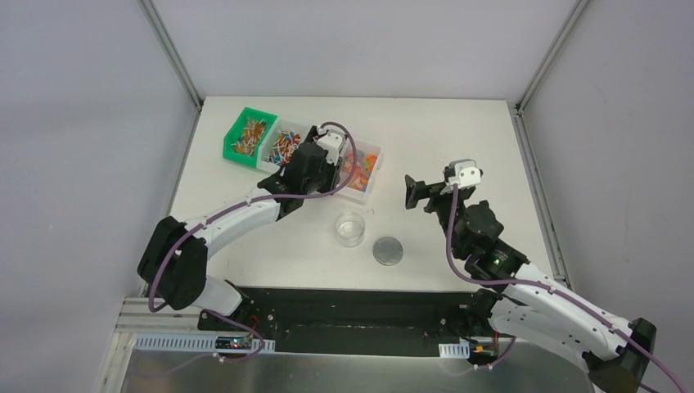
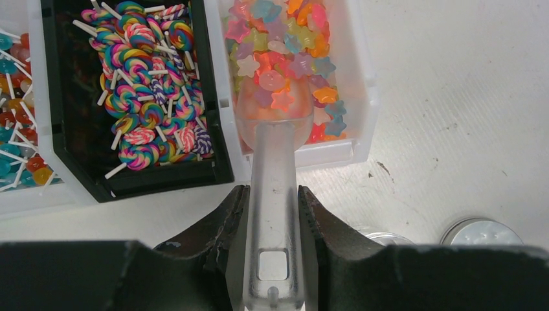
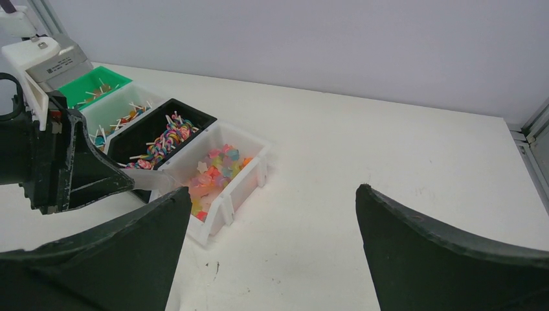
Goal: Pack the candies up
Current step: Scoop the fake candies from the storage box.
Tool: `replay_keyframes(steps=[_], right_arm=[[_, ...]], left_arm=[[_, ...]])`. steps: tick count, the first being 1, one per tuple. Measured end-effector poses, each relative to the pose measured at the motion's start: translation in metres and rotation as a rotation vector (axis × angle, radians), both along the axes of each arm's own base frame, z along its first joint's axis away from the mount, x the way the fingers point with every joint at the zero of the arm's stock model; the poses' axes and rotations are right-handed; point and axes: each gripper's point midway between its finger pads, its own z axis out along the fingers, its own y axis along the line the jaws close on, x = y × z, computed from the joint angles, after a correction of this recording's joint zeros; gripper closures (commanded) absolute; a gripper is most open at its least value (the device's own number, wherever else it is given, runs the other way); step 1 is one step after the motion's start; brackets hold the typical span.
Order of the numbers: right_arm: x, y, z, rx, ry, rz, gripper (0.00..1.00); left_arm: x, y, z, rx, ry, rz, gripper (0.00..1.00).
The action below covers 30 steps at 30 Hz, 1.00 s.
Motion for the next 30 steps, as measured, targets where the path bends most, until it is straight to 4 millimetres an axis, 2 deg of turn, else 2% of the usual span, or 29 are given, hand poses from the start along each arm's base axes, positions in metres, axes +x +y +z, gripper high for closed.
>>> replay_keyframes(steps=[20,30], right_arm=[[-0.002,-0.005,0.008,0.030,-0.018,-0.006,0.00],[-0.002,-0.003,0.004,0.037,-0.016,0.007,0.00]], left_arm=[[-0.003,-0.001,-0.018,-0.053,-0.016,0.016,1.00],[-0.008,0.003,-0.023,-0.080,-0.028,0.028,1.00]])
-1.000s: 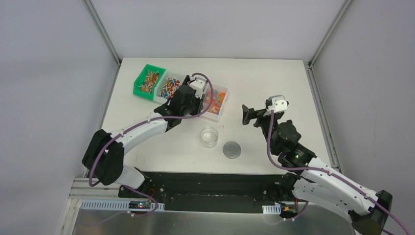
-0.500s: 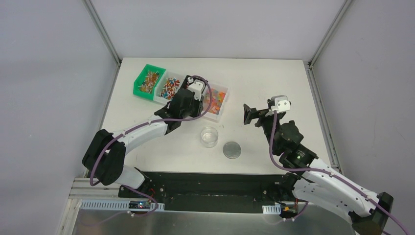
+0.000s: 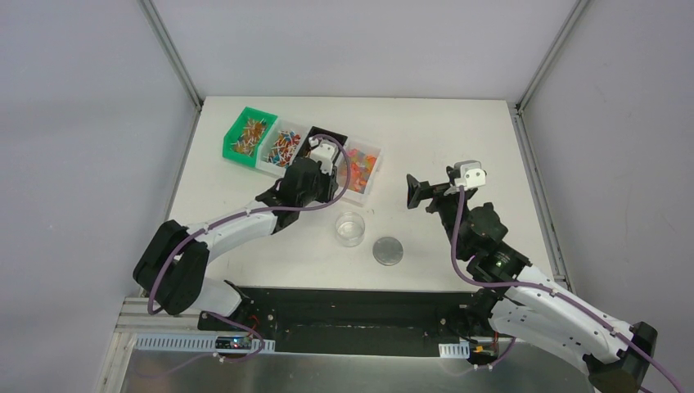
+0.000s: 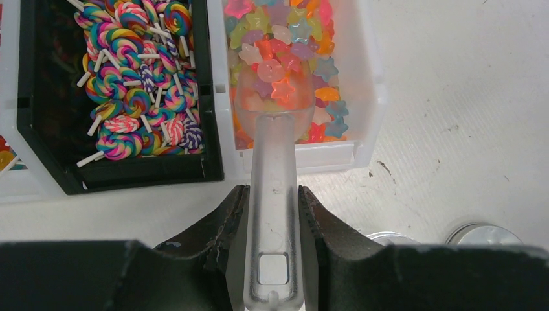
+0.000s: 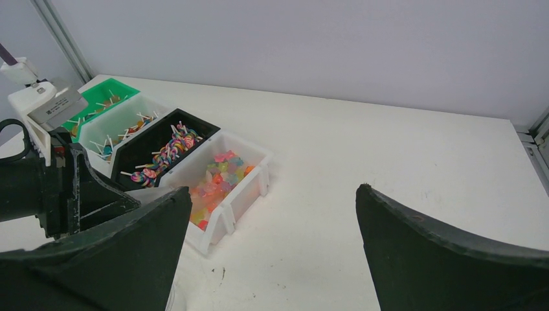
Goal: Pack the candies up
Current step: Scoop the fake candies from the storage box.
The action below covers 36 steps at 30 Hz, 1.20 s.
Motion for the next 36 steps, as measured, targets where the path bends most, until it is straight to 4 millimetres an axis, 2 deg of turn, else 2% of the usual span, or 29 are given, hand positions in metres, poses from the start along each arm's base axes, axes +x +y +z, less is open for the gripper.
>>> replay_keyframes(steps=[36], right_arm=[[-0.001,0.000,0.011,0.023,-0.036,0.012,0.00]], left_arm=[[-0.014,0.013,0.018,-0.067,-0.096,0.009,1.00]])
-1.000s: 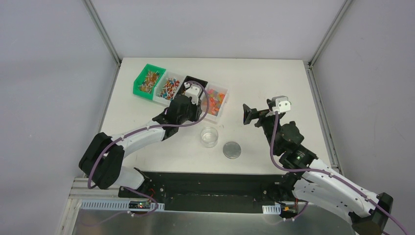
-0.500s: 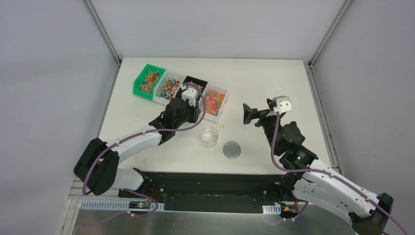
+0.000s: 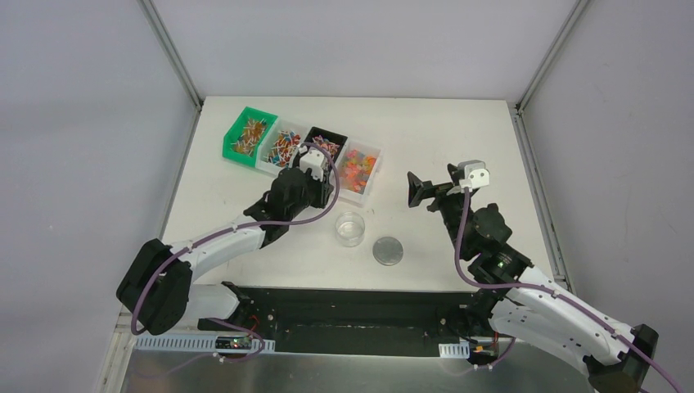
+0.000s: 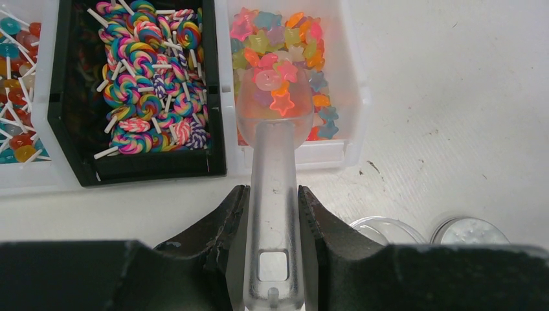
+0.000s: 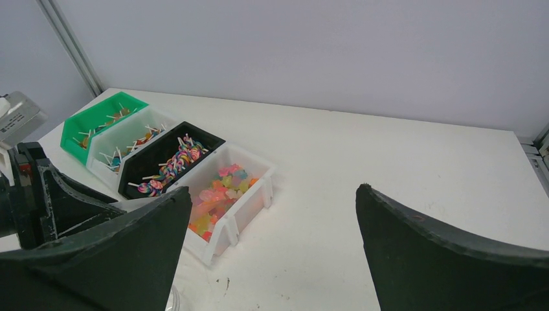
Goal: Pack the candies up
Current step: Scoop the fake candies from the storage box.
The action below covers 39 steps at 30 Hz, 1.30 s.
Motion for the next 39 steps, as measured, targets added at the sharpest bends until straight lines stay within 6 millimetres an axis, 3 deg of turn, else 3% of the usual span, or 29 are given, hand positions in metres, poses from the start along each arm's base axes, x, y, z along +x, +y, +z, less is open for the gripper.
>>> replay_keyframes(steps=[21,30,39], right_arm=[[-0.001,0.001,0.001,0.000,-0.003,0.010,0.00],[-0.001,0.003,0.001,-0.001,-0.006,0.019,0.00],[-0.001,0.004,0.001,-0.001,-0.006,0.022,0.00]], left_arm=[[-0.010,0.008,0.028,-0.046,-0.086,-0.005,1.00],[-0.020,0.014,0.074,-0.111,-0.199,-0.021,1.00],[-0.046,0.014,0.126,-0.138,-0.307,-0.133,1.00]])
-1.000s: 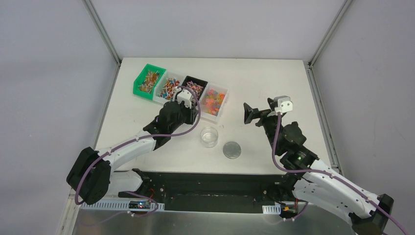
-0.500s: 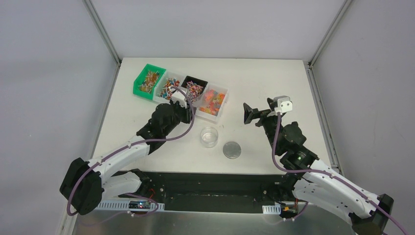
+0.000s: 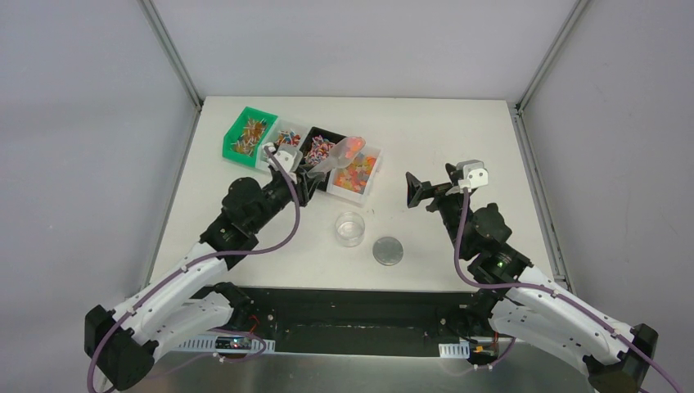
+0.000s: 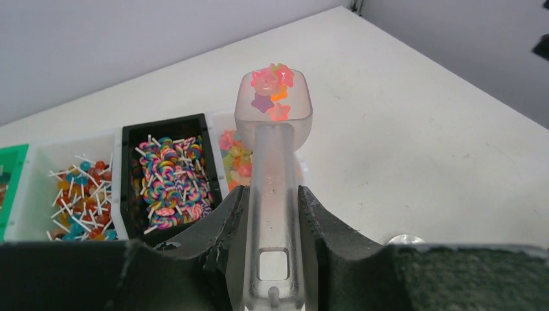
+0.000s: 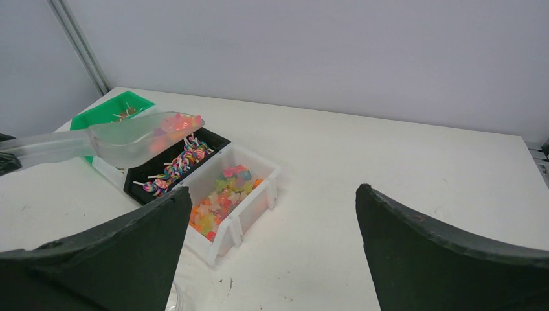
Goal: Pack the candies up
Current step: Scoop the fake candies from the storage box, then place the fake candies in the packing bottle.
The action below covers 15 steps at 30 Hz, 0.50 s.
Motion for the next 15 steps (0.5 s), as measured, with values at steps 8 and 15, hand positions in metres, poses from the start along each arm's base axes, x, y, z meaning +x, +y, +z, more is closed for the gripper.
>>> replay_keyframes(steps=[8,15], right_arm=[[0.001,0.000,0.000,-0.003,-0.001,-0.002,0.00],[0.002,0.000,-0.001,-0.009,0.001,-0.006,0.00]], left_arm=[[-0.034,0.011,0.038,0.035,-0.159,-0.095,1.00],[-0.049,0.017,0.039,0.097,-0.197,-0.131,1.00]])
